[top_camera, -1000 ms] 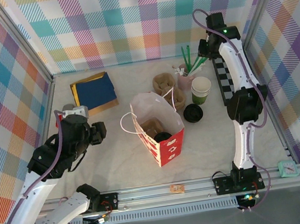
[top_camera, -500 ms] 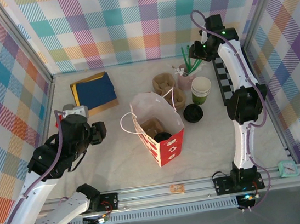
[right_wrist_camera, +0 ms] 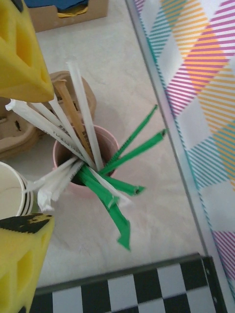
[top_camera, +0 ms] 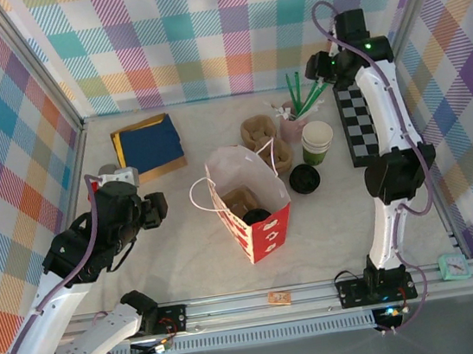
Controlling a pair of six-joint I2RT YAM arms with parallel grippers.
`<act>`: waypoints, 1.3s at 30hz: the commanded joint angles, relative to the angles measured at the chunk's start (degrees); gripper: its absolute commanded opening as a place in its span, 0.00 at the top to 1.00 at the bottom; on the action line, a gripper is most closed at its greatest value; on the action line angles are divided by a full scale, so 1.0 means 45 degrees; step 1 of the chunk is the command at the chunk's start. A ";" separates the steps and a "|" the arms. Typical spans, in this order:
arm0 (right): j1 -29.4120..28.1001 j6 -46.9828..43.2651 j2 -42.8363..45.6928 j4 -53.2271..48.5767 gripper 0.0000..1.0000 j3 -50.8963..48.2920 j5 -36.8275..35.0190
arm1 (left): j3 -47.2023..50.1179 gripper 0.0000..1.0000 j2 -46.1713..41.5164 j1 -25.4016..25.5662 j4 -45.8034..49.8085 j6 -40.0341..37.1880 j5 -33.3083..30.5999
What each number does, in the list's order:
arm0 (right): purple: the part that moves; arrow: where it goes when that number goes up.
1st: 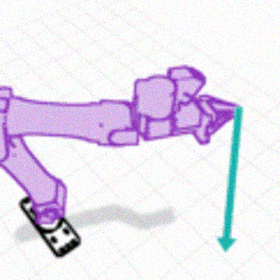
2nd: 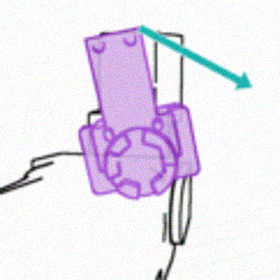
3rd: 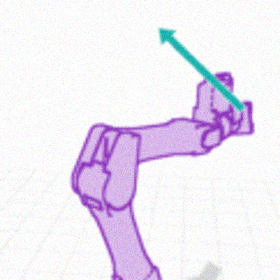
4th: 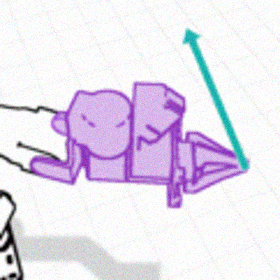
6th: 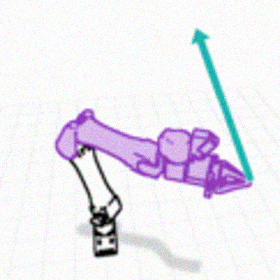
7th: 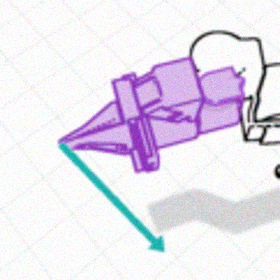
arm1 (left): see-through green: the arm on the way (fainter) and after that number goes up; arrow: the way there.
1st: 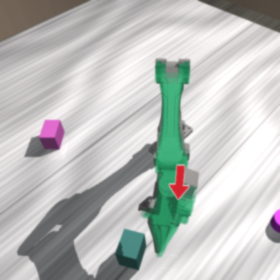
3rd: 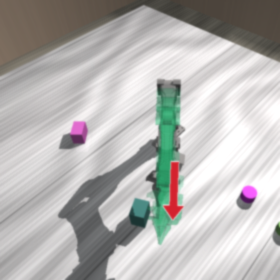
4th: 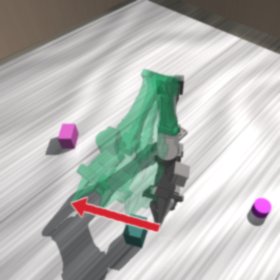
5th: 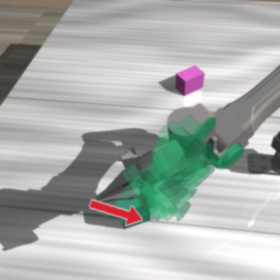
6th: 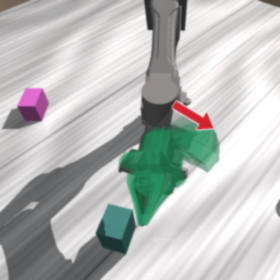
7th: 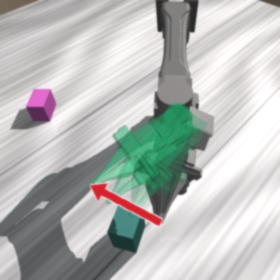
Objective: Pack the takeout coffee
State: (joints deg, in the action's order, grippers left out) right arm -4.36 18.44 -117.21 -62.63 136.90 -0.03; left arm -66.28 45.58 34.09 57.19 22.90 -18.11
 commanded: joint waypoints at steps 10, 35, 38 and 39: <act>0.0773 -0.0078 -0.1458 -0.0584 0.26 0.0790 0.0655 | -0.0320 0.43 -0.0058 0.0062 0.0006 -0.0146 -0.0109; 0.1230 0.0227 -0.2692 0.0061 0.54 0.1088 0.1272 | -0.0447 0.43 0.0201 0.0062 -0.0189 -0.0264 -0.0131; 0.1261 0.0244 -0.2762 0.0196 0.57 0.1121 0.1481 | -0.0447 0.43 0.0242 0.0062 -0.0228 -0.0303 -0.0165; 0.1281 0.0263 -0.2781 0.0225 0.58 0.1140 0.1506 | -0.0447 0.43 0.0260 0.0060 -0.0238 -0.0331 -0.0175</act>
State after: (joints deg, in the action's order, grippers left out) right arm 0.82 19.00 -129.21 -62.63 139.96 5.17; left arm -66.61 46.78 34.09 56.77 22.65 -18.13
